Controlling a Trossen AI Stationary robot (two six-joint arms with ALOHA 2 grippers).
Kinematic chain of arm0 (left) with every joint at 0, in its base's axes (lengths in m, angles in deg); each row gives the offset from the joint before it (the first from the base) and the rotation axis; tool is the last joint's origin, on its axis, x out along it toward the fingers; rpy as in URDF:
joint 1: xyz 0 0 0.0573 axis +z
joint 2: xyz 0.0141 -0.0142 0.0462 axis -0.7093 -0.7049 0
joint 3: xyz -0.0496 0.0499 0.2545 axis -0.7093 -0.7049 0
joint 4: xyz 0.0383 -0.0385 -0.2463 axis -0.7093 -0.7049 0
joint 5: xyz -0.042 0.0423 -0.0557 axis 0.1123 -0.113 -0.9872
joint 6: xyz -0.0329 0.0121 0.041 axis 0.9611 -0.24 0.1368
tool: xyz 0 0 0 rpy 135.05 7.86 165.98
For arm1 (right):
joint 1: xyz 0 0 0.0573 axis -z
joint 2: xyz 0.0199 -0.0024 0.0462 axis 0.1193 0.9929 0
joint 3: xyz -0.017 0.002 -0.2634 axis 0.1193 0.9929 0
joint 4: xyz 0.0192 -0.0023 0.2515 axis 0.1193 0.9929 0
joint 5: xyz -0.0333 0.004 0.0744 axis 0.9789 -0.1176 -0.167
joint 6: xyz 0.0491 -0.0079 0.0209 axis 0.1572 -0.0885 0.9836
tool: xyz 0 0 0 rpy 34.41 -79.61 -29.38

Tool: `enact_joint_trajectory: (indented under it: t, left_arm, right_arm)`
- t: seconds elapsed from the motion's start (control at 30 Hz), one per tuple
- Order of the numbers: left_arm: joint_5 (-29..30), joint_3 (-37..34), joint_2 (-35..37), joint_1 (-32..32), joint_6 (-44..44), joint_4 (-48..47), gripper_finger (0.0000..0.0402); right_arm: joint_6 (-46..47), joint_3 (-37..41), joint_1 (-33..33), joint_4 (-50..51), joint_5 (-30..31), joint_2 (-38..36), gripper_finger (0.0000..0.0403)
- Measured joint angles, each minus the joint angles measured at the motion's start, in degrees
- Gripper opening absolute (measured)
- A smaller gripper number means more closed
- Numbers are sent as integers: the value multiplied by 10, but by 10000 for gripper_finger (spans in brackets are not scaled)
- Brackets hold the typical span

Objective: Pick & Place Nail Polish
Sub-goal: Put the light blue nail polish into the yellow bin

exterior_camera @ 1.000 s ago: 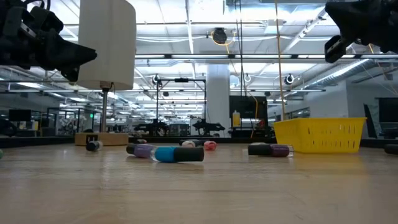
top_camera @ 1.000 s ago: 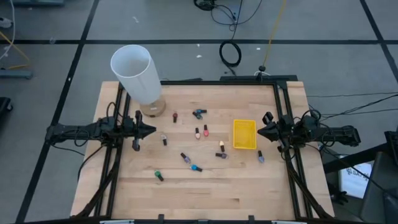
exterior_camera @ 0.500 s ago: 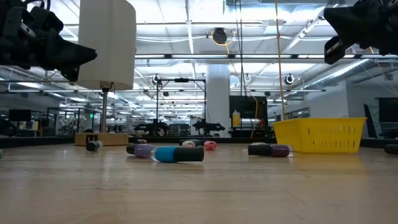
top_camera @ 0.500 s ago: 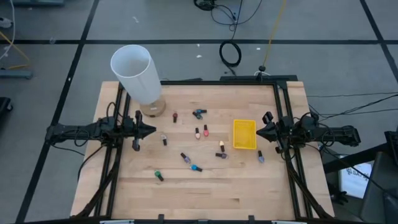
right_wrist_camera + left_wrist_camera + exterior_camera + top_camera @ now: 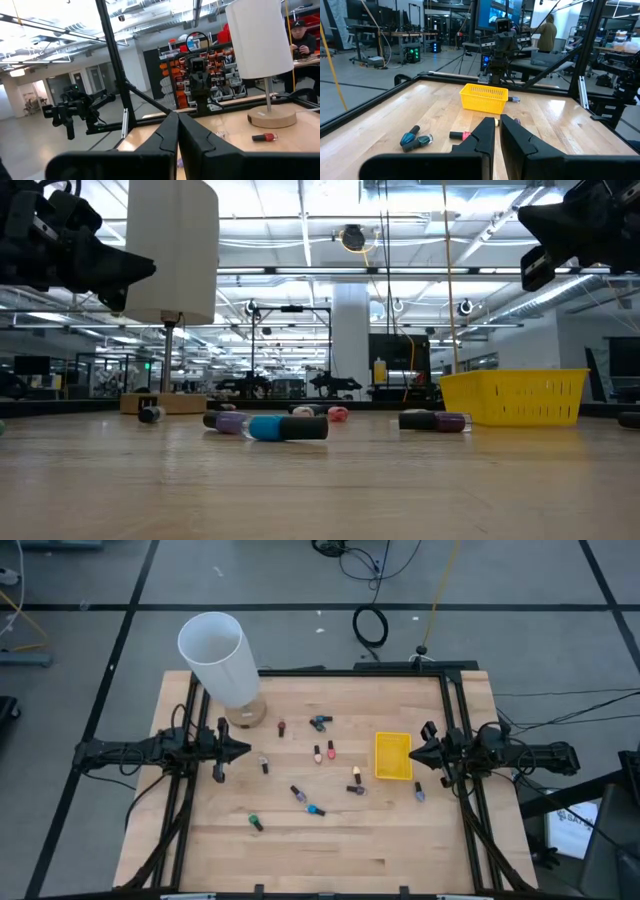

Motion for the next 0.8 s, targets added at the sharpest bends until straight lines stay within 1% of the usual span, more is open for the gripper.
enact_joint_trajectory:
  t: [0.27,0.47,0.63,0.8]
  left_arm:
    - [0,0,0,0,0,0,26]
    - [0,0,0,0,0,0,26]
    - [0,0,0,0,0,0,26]
    - [0,0,0,0,0,0,26]
  right_arm:
    - [-34,0,0,2,0,0,4]
    - [-15,0,0,43,-2,0,4]
    - [14,0,0,56,-1,2,4]
    - [12,0,0,54,-1,6,4]
